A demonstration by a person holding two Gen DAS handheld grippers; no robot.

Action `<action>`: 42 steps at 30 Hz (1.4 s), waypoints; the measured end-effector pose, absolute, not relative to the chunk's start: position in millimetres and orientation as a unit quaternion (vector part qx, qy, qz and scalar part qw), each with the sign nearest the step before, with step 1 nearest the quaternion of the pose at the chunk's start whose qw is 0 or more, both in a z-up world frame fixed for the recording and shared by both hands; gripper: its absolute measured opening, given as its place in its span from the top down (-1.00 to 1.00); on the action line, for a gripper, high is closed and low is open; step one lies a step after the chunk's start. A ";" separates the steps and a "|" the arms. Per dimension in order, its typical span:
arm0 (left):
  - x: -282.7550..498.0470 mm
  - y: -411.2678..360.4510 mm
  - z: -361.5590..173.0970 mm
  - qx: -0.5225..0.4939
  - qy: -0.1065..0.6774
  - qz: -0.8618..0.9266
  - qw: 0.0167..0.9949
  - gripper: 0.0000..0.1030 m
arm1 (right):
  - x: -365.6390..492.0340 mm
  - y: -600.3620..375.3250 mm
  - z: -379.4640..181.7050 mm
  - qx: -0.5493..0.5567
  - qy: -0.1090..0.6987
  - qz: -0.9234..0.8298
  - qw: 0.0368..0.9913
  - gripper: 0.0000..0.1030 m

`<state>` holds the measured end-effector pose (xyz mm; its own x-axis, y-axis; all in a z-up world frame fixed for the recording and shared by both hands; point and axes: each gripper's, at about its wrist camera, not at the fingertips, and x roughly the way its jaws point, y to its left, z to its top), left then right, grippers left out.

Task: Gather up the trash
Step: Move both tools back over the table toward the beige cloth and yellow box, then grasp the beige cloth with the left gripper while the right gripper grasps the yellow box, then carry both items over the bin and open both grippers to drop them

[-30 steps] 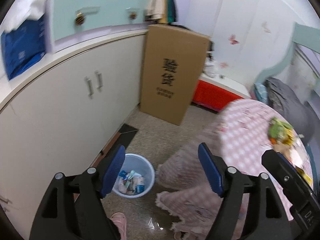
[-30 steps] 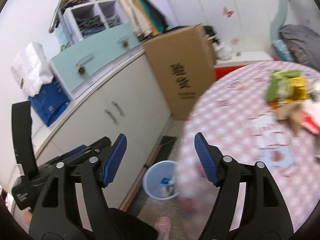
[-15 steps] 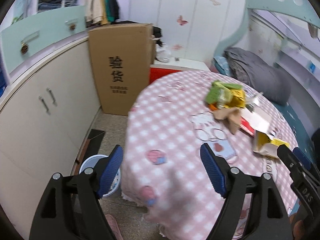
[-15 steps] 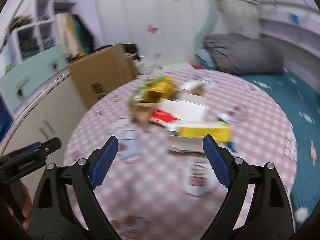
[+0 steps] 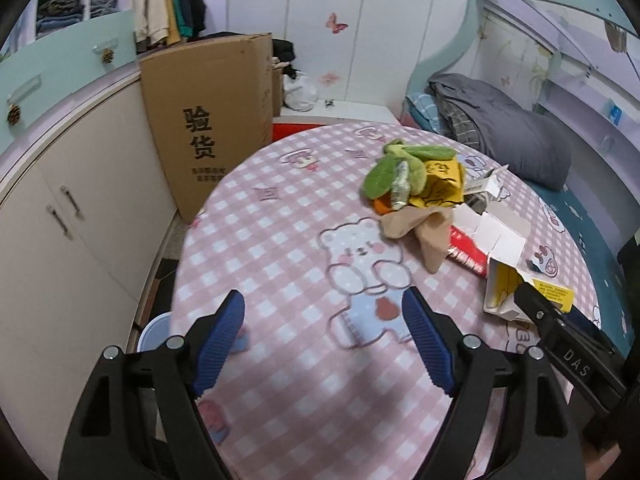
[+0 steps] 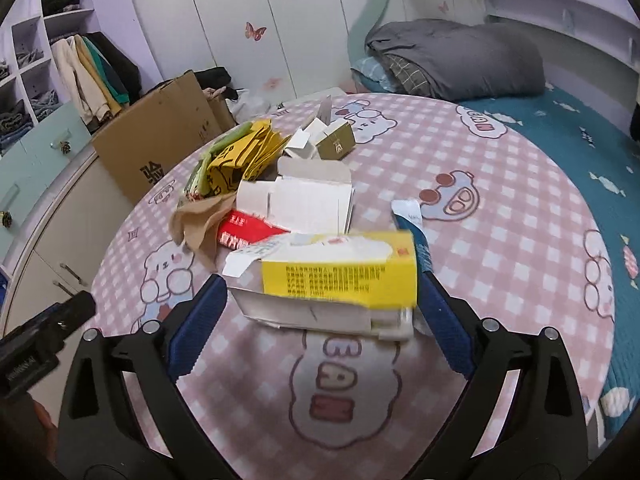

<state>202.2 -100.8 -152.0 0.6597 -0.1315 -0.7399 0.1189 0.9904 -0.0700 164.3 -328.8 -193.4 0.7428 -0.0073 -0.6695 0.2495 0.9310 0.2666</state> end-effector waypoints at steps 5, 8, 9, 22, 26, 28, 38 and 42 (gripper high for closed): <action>222.3 -131.6 -160.6 0.004 0.413 -0.103 0.905 -0.54 | 165.5 -337.9 -192.3 0.189 0.342 -0.054 0.919 0.53; 235.6 -151.0 -169.0 0.013 0.417 -0.119 0.901 -0.54 | 165.2 -345.0 -194.4 0.192 0.342 -0.057 0.918 0.54; 239.9 -155.9 -171.5 0.013 0.421 -0.122 0.899 -0.54 | 166.3 -348.1 -196.6 0.199 0.345 -0.050 0.916 0.54; 283.8 -180.9 -196.3 -0.012 0.454 -0.146 0.879 0.82 | 164.0 -356.9 -189.4 0.211 0.336 -0.014 0.918 0.74; 273.6 -172.8 -190.3 -0.012 0.434 -0.144 0.889 0.94 | 160.2 -354.2 -186.5 0.221 0.327 0.003 0.919 0.88; 266.0 -165.2 -182.8 -0.017 0.421 -0.141 0.896 0.94 | 155.7 -351.1 -183.1 0.222 0.322 0.009 0.920 0.90; 223.2 -123.4 -143.1 -0.048 0.378 -0.141 0.914 0.94 | 132.4 -321.8 -156.3 0.217 0.298 0.043 0.929 0.92; 204.1 -101.4 -128.0 -0.063 0.365 -0.142 0.918 0.94 | 127.3 -300.0 -143.1 0.211 0.292 0.066 0.931 0.92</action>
<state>204.1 -101.4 -128.0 0.6937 -0.3064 -0.6518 0.2152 0.9518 -0.2184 127.3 -300.0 -143.1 0.8209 0.2462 -0.5152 -0.0005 0.9026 0.4305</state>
